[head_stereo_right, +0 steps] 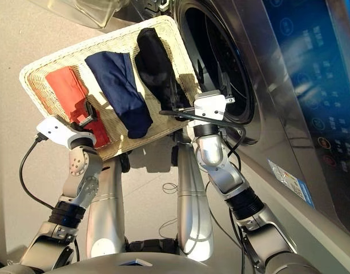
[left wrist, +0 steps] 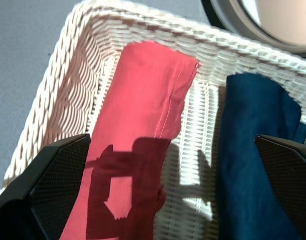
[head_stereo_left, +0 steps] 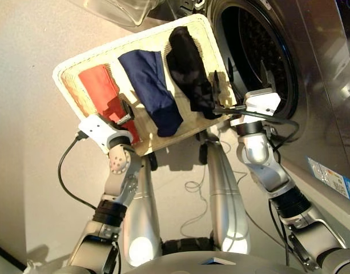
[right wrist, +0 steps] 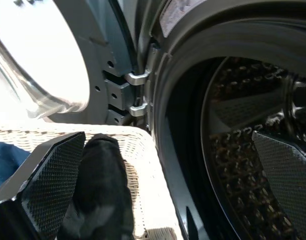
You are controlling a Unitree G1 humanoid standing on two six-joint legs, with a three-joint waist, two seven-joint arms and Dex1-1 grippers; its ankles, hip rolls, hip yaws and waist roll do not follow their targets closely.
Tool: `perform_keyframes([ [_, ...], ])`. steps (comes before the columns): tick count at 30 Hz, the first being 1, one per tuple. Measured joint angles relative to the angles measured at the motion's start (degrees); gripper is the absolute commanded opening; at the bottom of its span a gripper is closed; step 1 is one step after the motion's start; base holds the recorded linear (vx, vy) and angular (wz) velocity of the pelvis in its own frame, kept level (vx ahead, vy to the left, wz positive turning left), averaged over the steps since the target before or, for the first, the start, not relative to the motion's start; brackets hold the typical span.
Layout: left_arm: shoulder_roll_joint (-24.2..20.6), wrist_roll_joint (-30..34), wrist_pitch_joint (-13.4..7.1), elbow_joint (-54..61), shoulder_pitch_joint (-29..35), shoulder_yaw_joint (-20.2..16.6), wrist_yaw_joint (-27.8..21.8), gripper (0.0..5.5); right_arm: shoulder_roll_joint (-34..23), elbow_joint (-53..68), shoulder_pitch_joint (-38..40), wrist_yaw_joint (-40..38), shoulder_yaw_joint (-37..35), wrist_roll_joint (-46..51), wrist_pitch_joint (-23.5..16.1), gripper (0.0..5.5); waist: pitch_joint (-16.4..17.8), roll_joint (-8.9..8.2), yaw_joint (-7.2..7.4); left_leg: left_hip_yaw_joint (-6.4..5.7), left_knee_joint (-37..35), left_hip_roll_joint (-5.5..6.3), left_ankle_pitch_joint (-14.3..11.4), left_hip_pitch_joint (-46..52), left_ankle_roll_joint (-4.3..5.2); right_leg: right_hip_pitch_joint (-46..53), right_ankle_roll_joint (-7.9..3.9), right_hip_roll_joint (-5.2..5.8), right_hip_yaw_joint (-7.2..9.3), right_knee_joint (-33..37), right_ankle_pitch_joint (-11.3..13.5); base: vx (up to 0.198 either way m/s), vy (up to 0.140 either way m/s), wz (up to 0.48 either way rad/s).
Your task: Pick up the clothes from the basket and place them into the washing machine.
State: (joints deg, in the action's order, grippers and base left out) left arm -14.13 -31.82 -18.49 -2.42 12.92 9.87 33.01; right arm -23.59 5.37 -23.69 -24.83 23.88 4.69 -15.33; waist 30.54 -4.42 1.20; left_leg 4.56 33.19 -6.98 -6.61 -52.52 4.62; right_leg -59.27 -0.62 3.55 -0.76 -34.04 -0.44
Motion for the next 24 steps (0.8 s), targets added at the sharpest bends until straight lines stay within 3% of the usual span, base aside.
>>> perform_keyframes([
  [8, 0.04, -0.32, 0.54, -2.86, 0.86, 0.25, -0.19, 5.50, -0.02, -0.16, -0.02, 0.04, 0.13, 0.01, 0.17, 5.50, -0.08, 0.24, 0.10, -0.31, 1.41, 0.02, -1.04, 0.40, 0.51, -0.02, 0.04, 0.07, 0.18, -2.17, -1.94, 0.040, 0.005, 0.002],
  [10, 0.10, -1.00, 0.45, -6.33, 2.76, 0.50, -0.69, 5.50, -0.20, -0.11, 0.07, 0.02, -0.12, 0.02, 0.14, 5.50, -0.20, 0.50, -0.01, -0.62, 1.94, 0.02, -1.21, 0.40, 0.83, -0.02, 0.43, 0.06, 0.28, -2.91, -2.02, 0.000, 0.000, 0.000],
  [12, -0.01, -1.41, 0.72, -9.87, 5.16, 0.48, -0.96, 5.50, -0.12, -0.22, -0.03, 0.02, -0.15, 0.06, 0.12, 5.50, -0.23, 0.56, 0.09, -0.92, 2.17, 0.00, -1.42, 0.26, 0.69, -0.03, 0.11, 0.03, 0.46, -3.05, -2.38, 0.000, 0.000, 0.000],
  [13, 0.03, -1.41, 0.63, -11.51, 6.28, 0.49, -0.95, 5.50, -0.12, -0.17, -0.40, 0.05, -0.22, 0.07, 0.10, 5.50, -0.22, 0.58, 0.09, -1.13, 2.20, -0.01, -1.25, -0.01, 0.95, -0.21, 0.61, 0.02, 0.55, -3.19, -2.00, 0.000, 0.000, 0.000],
  [14, 0.03, -1.67, 0.70, -12.64, 7.18, 0.48, -0.95, 5.50, -0.09, -0.26, -0.37, 0.07, -0.02, 0.09, 0.11, 5.50, -0.22, 0.58, 0.21, -1.20, 2.29, -0.01, -1.43, -0.24, 0.72, -0.35, 0.12, 0.00, 0.58, -3.23, -2.35, 0.000, 0.000, 0.000],
  [24, -0.25, -3.16, 1.51, -30.60, 17.55, 0.80, -0.91, 5.50, -0.11, -0.71, -2.01, 0.79, 2.67, 1.37, -0.05, 5.50, -0.28, 0.51, 0.89, -1.48, 4.47, -0.09, -2.01, -1.67, 0.83, -1.58, 0.18, -0.06, 0.58, -4.91, -2.70, 0.000, 0.000, 0.000],
])
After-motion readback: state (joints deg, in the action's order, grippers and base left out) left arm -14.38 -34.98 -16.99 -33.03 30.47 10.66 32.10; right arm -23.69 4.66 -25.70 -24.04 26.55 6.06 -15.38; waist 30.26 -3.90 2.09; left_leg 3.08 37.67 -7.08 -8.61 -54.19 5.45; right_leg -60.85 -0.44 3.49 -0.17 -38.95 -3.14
